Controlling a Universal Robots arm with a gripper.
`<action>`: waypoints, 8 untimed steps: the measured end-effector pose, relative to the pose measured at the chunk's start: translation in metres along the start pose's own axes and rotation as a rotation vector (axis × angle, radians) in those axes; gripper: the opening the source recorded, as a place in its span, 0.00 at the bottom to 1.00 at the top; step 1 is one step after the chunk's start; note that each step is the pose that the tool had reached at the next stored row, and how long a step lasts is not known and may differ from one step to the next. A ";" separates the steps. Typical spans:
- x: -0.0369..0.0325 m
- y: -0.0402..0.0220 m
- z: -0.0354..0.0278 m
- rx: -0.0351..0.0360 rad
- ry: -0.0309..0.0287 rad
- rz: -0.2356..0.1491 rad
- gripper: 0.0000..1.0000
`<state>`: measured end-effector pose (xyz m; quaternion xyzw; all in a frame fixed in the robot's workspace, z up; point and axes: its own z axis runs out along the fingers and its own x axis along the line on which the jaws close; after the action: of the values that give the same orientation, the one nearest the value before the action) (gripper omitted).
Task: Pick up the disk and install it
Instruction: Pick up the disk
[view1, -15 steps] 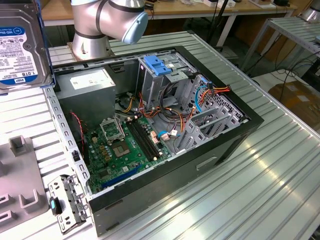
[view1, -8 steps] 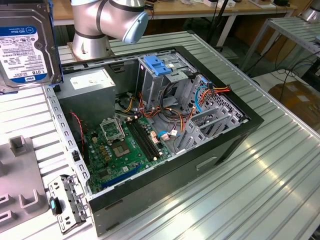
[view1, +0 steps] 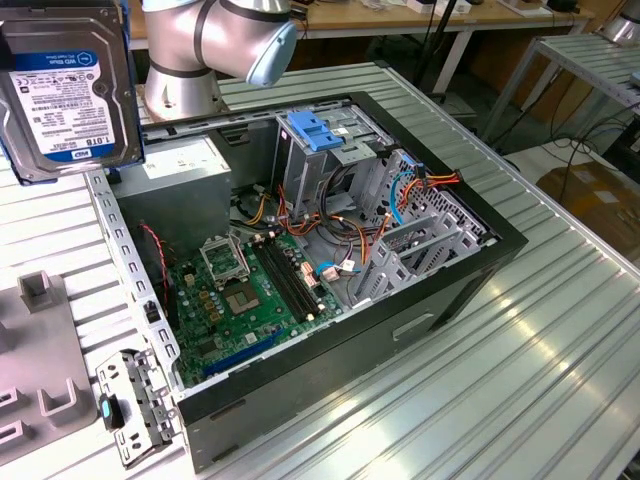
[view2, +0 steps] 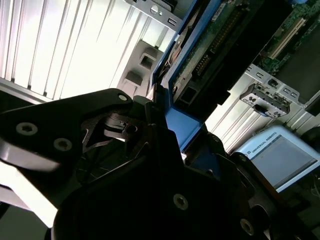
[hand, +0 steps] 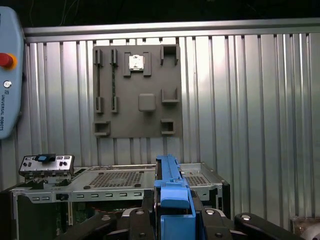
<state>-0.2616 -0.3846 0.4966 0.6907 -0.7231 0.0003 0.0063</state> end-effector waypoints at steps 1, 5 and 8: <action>-0.0001 -0.0031 -0.0001 -0.0001 0.0001 0.000 0.37; -0.0001 -0.0108 -0.0001 -0.0001 0.0000 0.000 0.37; -0.0002 -0.0176 -0.0002 -0.0002 0.0001 0.000 0.37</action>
<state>-0.2440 -0.3852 0.4966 0.6907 -0.7231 0.0003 0.0064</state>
